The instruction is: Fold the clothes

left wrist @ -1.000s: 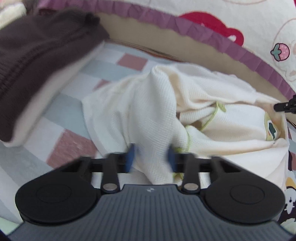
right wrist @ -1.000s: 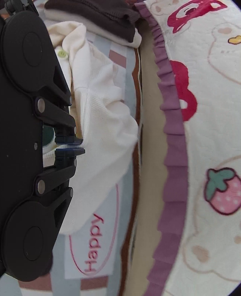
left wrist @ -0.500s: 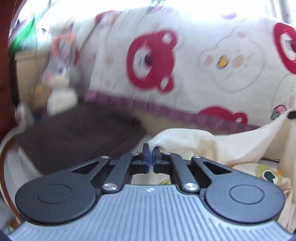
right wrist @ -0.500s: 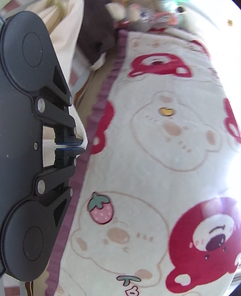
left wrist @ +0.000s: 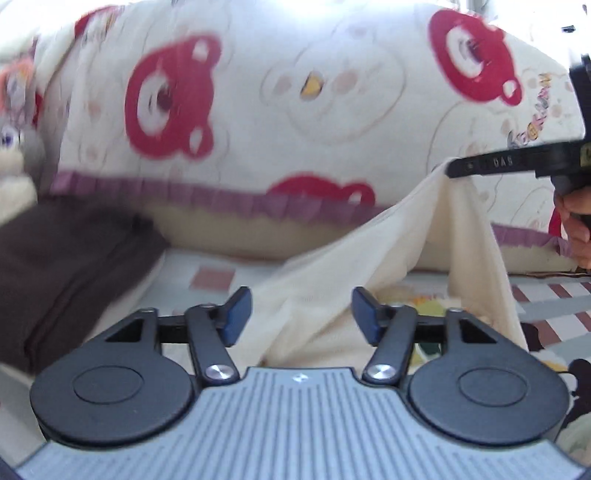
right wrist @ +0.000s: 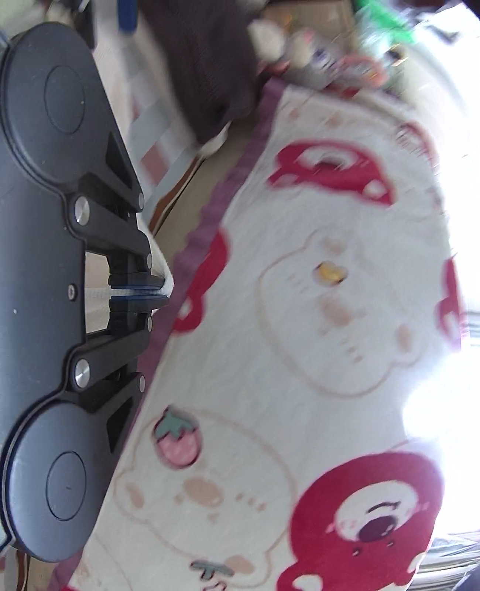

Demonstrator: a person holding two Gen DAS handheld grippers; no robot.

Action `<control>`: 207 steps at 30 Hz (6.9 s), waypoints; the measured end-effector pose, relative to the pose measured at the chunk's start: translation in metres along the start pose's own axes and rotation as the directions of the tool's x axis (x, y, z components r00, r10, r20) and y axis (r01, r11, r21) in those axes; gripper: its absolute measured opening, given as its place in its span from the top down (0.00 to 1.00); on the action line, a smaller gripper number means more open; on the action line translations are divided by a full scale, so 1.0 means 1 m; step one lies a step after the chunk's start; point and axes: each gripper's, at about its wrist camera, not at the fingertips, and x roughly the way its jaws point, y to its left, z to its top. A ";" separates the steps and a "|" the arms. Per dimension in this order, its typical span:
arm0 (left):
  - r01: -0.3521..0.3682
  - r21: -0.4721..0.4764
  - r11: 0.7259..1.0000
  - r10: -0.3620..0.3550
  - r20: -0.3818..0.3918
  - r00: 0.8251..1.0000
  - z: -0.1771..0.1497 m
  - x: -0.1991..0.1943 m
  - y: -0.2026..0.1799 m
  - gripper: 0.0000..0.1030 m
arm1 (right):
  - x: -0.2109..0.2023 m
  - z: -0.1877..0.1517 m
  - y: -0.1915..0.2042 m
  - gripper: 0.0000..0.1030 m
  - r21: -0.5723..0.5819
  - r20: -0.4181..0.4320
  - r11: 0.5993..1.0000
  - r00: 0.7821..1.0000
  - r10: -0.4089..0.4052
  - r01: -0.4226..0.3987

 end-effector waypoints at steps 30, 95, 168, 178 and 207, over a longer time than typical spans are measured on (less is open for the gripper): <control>-0.383 -0.596 0.705 0.509 0.049 0.860 0.013 -0.044 0.205 0.95 | 0.024 -0.061 -0.115 0.86 0.817 -0.024 0.528 0.901 0.432 -0.231; -0.115 -0.376 0.919 0.161 0.095 0.982 0.102 -0.130 0.111 0.96 | -0.129 -0.004 -0.160 0.90 0.279 -0.289 0.957 0.943 0.164 -0.080; -0.159 -0.156 0.975 0.066 -0.481 0.874 -0.004 0.088 0.135 0.46 | 0.065 -0.069 -0.050 0.57 0.201 -0.486 0.978 0.873 0.049 0.058; -0.165 -0.256 0.952 -0.029 -0.616 0.787 -0.045 0.106 0.155 0.38 | 0.086 -0.076 -0.032 0.53 0.375 -0.516 0.862 0.697 0.499 -0.340; -0.097 -0.194 0.976 0.009 -0.411 0.912 -0.021 0.069 0.148 0.89 | 0.082 -0.098 0.007 0.90 0.176 -0.641 0.953 0.705 0.302 -0.247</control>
